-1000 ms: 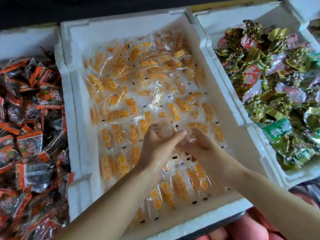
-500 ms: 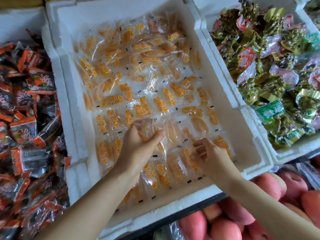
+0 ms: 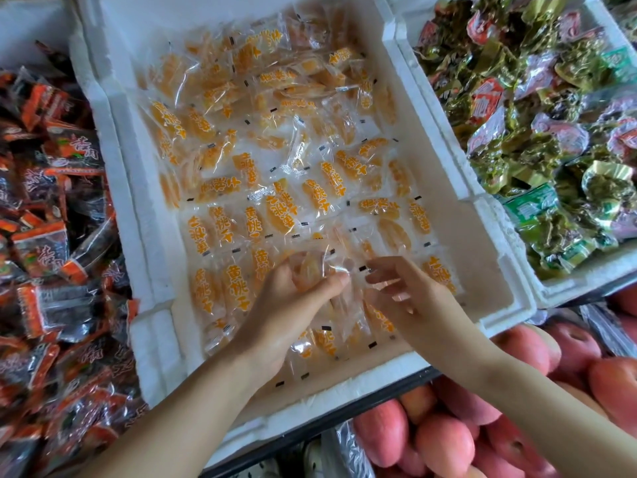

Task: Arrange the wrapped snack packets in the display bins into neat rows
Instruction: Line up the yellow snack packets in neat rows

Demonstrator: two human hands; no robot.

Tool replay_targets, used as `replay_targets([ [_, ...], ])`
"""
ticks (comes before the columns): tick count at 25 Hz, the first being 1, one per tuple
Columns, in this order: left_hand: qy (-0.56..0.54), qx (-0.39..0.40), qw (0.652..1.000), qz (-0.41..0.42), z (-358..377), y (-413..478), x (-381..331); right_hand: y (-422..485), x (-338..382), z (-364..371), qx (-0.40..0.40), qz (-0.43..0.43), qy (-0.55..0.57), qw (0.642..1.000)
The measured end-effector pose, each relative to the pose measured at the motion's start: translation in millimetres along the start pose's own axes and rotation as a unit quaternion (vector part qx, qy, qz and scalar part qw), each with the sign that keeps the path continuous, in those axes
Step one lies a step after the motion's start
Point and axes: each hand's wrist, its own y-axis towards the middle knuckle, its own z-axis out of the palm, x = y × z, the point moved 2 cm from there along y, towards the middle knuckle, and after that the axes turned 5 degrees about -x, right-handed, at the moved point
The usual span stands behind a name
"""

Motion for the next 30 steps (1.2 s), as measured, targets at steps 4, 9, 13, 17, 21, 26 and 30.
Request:
replay_targets([
  [4, 0.0, 0.017, 1.0, 0.006, 11.2, -9.6, -2.1, -18.2, 4.6, 11.1, 0.035, 0.055, 0.126, 0.99],
  [9, 0.022, 0.006, 1.0, 0.004, 24.7, -18.4, -3.3, -27.9, 5.0, -1.5, -0.052, 0.018, 0.003, 0.998],
  [13, 0.059, -0.022, 0.998, -0.025, 32.5, -16.3, 5.1, -35.0, -5.0, -4.9, -0.057, 0.047, 0.035, 0.997],
  [17, 0.019, -0.019, 0.998, -0.048, 47.5, -11.7, 1.8, -37.5, -21.6, -15.2, -0.103, 0.055, 0.096, 0.988],
  [21, 0.012, -0.024, 0.996, -0.085, 58.2, -1.3, 9.6, -24.3, -42.2, -48.9, -0.182, 0.058, 0.057, 0.98],
  [26, -0.026, -0.034, 0.993, -0.106, 62.1, 3.3, 16.9, -4.3, -63.2, -69.1, -0.172, 0.112, -0.181, 0.962],
  [30, -0.054, -0.017, 0.996, -0.065, 65.7, -0.8, 10.2, 1.6, -63.6, -63.8, -0.139, 0.093, -0.458, 0.873],
])
